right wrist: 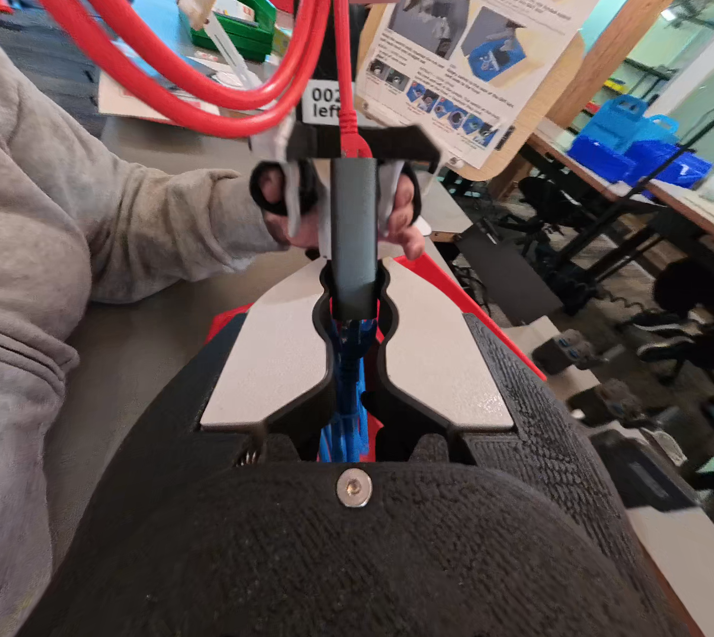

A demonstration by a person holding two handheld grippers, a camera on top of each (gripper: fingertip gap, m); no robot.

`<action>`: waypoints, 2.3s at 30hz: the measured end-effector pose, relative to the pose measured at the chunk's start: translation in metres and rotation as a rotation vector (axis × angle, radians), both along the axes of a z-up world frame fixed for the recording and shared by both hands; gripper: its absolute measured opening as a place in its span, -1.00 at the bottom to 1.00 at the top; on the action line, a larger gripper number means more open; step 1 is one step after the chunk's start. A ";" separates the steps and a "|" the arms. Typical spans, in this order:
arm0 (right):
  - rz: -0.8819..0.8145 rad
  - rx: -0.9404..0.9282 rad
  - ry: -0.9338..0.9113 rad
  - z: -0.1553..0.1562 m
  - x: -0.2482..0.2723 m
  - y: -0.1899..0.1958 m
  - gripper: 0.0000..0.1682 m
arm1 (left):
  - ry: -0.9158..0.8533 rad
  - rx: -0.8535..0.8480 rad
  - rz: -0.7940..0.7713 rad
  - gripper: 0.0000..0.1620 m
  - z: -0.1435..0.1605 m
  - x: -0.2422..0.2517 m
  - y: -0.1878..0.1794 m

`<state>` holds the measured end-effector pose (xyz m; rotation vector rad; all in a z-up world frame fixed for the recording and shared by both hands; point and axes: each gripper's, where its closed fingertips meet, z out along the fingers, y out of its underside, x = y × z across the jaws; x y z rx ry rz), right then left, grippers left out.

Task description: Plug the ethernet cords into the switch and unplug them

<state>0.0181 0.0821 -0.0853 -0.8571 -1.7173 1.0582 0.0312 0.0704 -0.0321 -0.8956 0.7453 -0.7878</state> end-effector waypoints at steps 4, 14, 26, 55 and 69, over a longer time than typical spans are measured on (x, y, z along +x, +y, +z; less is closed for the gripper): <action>-0.076 -0.018 0.069 0.024 0.027 0.033 -0.77 | 0.008 0.024 0.133 0.10 0.005 -0.021 0.006; -0.348 0.085 0.155 0.096 0.159 0.194 -0.77 | -0.021 0.001 0.224 -0.02 0.006 -0.056 0.015; -0.447 -0.086 0.119 0.009 0.207 0.340 -0.77 | -0.009 -0.060 0.288 -0.08 -0.009 -0.067 0.035; -0.810 -0.019 -0.976 -0.136 0.260 0.382 -0.26 | 0.466 -0.431 1.331 -0.31 -0.079 -0.177 0.100; -1.168 0.328 -0.466 -0.032 0.270 0.342 -0.32 | 0.398 -0.482 1.293 -0.29 -0.075 -0.185 0.090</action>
